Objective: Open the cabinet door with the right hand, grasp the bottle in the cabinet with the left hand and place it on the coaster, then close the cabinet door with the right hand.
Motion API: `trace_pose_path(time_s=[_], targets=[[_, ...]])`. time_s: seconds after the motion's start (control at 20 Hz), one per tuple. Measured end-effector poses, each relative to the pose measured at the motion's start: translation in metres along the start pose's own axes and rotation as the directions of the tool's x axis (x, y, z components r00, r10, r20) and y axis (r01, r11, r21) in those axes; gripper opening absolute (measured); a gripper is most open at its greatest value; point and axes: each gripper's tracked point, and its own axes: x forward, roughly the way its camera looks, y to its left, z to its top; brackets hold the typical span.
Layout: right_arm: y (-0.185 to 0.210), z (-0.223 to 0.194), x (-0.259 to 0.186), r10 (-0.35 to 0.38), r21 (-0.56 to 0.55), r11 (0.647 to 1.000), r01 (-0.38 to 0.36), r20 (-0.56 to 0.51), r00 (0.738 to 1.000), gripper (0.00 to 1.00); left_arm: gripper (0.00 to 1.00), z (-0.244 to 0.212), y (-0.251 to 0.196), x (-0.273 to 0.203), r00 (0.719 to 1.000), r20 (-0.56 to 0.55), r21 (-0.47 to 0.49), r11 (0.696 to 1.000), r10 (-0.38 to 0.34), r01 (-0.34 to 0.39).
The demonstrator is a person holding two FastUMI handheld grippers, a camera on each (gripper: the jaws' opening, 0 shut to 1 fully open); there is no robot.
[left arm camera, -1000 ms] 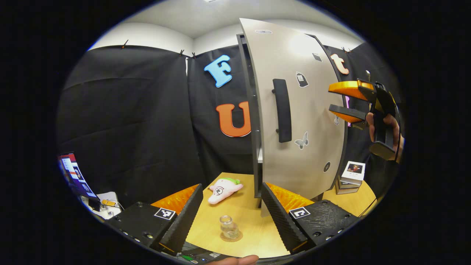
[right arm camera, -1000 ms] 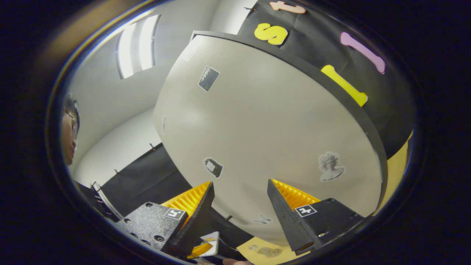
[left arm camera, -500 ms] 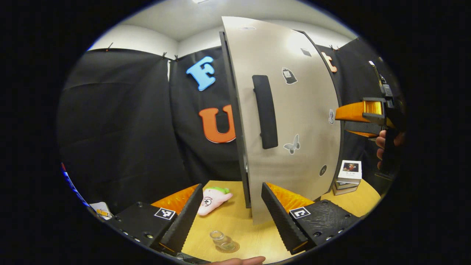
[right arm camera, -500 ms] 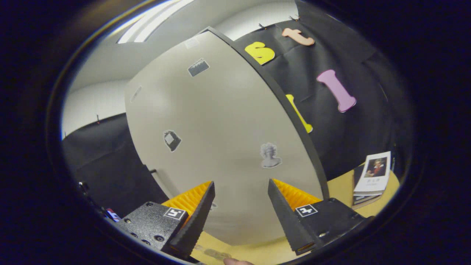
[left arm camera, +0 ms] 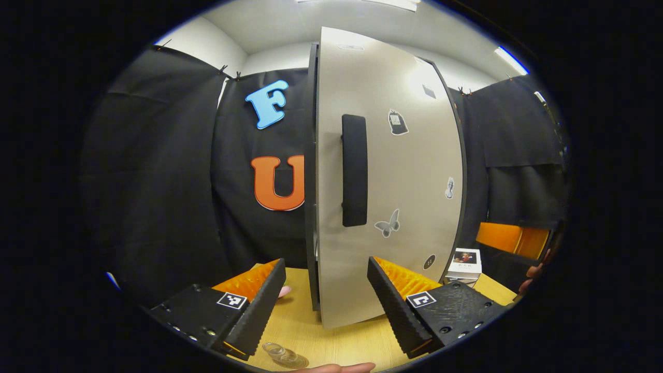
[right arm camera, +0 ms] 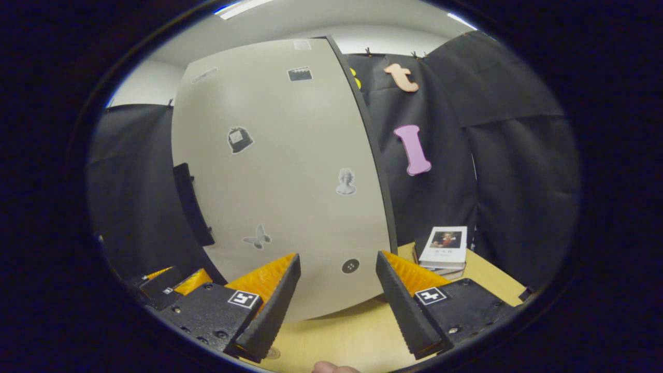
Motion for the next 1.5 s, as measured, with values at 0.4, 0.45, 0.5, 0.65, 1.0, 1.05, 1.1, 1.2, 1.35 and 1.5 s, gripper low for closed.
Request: trace_pose_path(time_s=[0.4,0.45,0.5,0.65,1.0,1.05,1.1,1.2,1.35,1.5], targets=[[0.001,0.001,0.018,0.023,0.026,0.999,-0.021,-0.074,0.997,0.95,0.96,0.015,-0.016,-0.011,1.0,-0.009,-0.057,0.998,-0.018,0.017],[0.0,0.009,0.019,0.018,0.022,1.0,-0.017,-0.052,0.998,0.95,0.96,0.018,-0.013,-0.008,1.0,0.0,-0.049,0.999,-0.006,0.006],[0.001,0.012,0.022,0.019,0.018,1.0,-0.019,-0.043,0.999,0.95,0.96,0.019,-0.014,-0.005,1.0,0.009,-0.052,0.999,-0.007,0.007],[0.005,0.02,0.021,0.043,0.006,0.999,-0.043,-0.028,0.999,0.95,0.95,0.024,-0.015,0.001,1.0,0.022,-0.05,0.999,-0.007,0.008],[0.007,0.042,0.02,0.041,-0.05,0.998,-0.039,0.048,0.998,0.95,0.96,0.039,-0.008,0.003,0.997,0.076,-0.014,1.0,0.02,-0.019],[0.007,0.043,0.019,0.041,-0.057,0.998,-0.038,0.05,0.998,0.95,0.95,0.043,-0.007,0.004,0.996,0.086,-0.019,1.0,0.024,-0.022],[0.006,0.044,0.018,0.037,-0.065,0.997,-0.033,0.056,0.998,0.88,0.95,0.042,-0.011,0.006,0.996,0.09,-0.034,0.999,0.013,-0.01],[0.009,0.049,0.014,0.038,-0.085,0.996,-0.032,0.076,0.996,0.95,0.95,0.044,-0.018,0.005,0.995,0.097,-0.062,0.998,-0.01,0.017],[0.018,0.059,0.005,0.058,-0.171,0.985,-0.036,0.127,0.99,0.93,0.95,0.045,-0.02,0.005,0.995,0.098,-0.052,0.998,-0.019,0.024],[0.026,0.06,-0.002,0.076,-0.289,0.957,-0.029,0.152,0.985,0.95,0.95,0.047,-0.028,0.008,0.993,0.11,-0.064,0.997,-0.041,0.048]])
